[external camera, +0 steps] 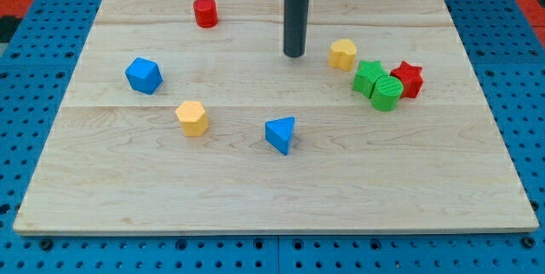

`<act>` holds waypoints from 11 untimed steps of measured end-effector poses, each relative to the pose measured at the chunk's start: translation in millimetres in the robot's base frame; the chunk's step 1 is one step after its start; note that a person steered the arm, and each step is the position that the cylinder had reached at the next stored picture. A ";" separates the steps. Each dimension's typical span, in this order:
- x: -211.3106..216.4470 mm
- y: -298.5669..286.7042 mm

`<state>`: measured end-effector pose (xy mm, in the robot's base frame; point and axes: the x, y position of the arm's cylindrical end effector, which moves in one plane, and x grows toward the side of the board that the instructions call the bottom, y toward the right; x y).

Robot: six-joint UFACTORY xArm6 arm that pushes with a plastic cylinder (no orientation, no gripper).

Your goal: Push the red star along with green circle a bit down

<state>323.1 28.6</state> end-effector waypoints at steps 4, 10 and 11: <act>-3.8 60.9; -14.1 36.9; -14.1 37.8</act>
<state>309.0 66.4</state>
